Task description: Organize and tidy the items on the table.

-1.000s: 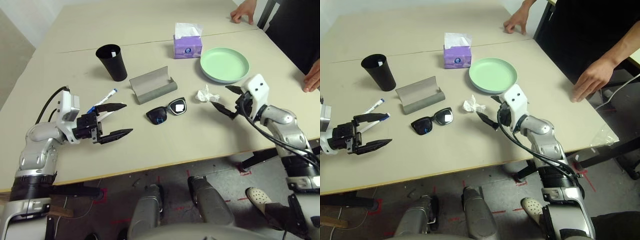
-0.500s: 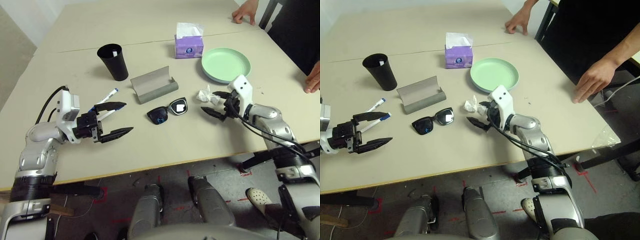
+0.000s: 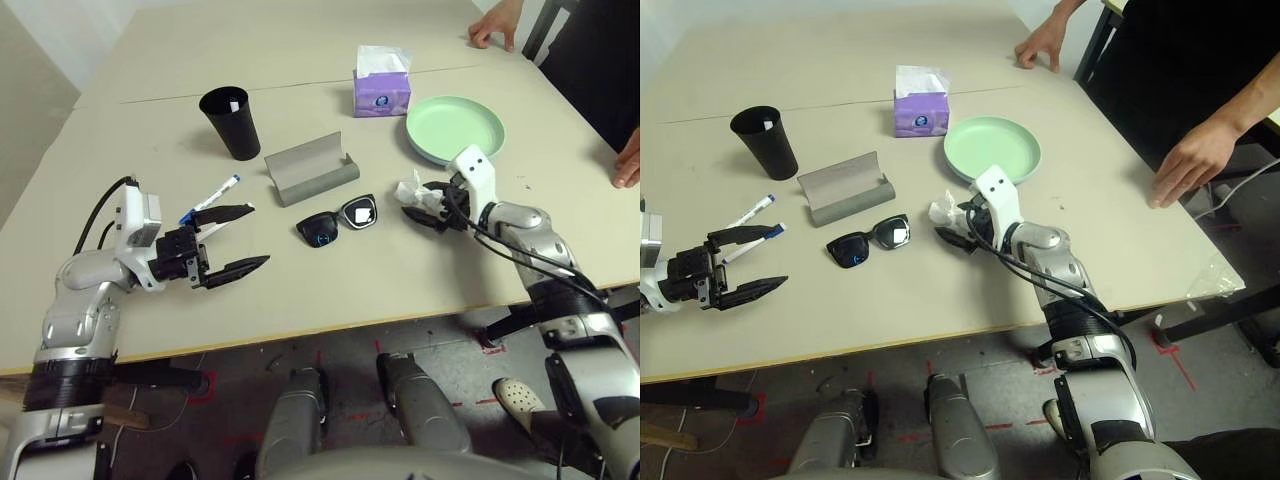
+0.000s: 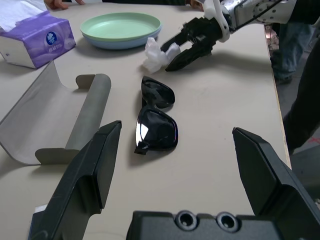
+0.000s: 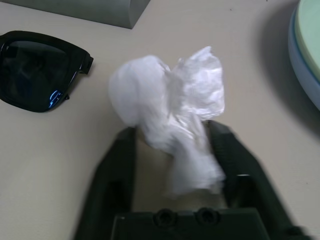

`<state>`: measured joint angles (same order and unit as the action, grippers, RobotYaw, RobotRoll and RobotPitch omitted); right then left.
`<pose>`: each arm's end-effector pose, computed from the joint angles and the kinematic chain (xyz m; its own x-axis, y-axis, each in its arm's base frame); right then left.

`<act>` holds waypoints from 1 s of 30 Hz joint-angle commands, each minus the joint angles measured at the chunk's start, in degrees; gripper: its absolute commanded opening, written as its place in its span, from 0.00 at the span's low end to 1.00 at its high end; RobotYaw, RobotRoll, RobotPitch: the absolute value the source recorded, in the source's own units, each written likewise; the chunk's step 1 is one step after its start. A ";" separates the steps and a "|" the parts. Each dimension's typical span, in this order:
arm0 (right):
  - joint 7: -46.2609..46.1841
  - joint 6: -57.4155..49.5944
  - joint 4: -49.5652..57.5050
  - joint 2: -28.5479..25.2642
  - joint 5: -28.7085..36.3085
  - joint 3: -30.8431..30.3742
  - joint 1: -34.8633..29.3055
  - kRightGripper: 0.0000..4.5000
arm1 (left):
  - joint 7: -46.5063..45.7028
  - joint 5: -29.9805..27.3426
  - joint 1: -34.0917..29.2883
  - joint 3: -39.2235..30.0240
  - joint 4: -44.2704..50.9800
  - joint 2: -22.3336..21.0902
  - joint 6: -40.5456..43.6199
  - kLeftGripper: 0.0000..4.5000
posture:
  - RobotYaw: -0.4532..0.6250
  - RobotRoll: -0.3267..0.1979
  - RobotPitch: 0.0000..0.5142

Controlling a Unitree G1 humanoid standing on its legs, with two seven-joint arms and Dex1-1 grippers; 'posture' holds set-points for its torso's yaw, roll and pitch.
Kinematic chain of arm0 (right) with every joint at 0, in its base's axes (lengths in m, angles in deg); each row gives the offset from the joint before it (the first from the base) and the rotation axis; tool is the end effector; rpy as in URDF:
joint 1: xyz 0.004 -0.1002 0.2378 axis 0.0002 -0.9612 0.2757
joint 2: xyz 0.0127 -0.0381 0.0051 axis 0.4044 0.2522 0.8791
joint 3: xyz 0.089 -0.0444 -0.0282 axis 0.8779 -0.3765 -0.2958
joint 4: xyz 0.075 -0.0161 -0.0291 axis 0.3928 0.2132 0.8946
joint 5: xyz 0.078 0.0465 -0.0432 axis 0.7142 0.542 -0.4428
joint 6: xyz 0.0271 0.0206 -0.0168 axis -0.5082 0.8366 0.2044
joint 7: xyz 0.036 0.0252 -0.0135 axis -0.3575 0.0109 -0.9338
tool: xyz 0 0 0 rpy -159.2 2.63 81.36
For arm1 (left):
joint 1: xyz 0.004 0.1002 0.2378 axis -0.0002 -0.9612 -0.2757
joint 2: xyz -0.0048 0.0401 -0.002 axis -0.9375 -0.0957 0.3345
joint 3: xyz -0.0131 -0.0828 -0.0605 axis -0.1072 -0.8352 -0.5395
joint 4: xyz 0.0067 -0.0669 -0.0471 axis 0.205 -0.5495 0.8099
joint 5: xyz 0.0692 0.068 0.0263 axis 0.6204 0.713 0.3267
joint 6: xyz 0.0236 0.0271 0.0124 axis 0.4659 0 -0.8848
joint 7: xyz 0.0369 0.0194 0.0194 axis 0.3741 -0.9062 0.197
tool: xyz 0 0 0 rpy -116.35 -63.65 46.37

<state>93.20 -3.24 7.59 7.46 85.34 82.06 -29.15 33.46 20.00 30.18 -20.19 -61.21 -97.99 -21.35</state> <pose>0.3171 -0.2063 0.1308 0.7024 0.6506 -0.2888 -0.7108 0.6629 -0.2353 0.2247 0.3075 0.1499 0.4559 -0.8888 -0.0476 0.8581 0.4247 0.2887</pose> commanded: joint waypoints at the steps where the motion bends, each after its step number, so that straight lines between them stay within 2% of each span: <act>1: 0.25 -1.03 -0.22 0.37 0.27 0.05 0.60 0.37 | -0.52 -0.13 -0.90 -0.42 1.80 0.03 0.19 1.00 | 0.34 0.62 0.30; 5: 0.48 -1.80 0.53 0.44 0.98 0.54 0.74 0.03 | -0.87 -0.22 -0.87 -0.16 2.12 0.29 0.29 1.00 | 0.34 0.62 0.30; 6: 0.48 -1.99 0.69 0.38 1.08 0.68 0.73 0.01 | -0.90 -0.21 -0.86 -0.08 2.14 0.35 0.30 1.00 | 0.34 0.62 0.30; 11: -0.36 -8.02 5.05 -1.73 3.74 3.97 3.19 0.01 | -0.53 0.05 -0.61 0.13 0.89 0.59 -0.01 1.00 | 0.33 0.62 0.32; 16: -1.01 -14.09 5.72 -5.07 6.12 7.76 11.97 0.01 | 0.00 0.46 -0.26 0.31 -0.81 0.73 -0.51 1.00 | 0.32 0.62 0.33; 22: -1.61 -5.78 -10.97 -7.37 0.71 5.66 20.15 0.01 | -0.14 0.80 0.22 0.66 -1.53 1.23 -0.91 1.00 | 0.33 0.62 0.33; 27: -5.35 2.92 -31.11 -5.94 -4.40 3.84 26.61 0.01 | -1.13 0.54 -1.50 -0.27 -0.08 1.26 -0.79 1.00 | 0.35 0.62 0.33; 30: -8.92 6.12 -39.61 -4.89 -6.84 3.39 29.10 0.01 | -1.82 0.19 -3.17 -1.09 1.37 0.93 -0.54 1.00 | 0.37 0.62 0.35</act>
<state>85.91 1.00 -28.50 2.11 80.07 86.24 -0.86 31.87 20.01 28.20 -20.39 -61.16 -96.70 -21.95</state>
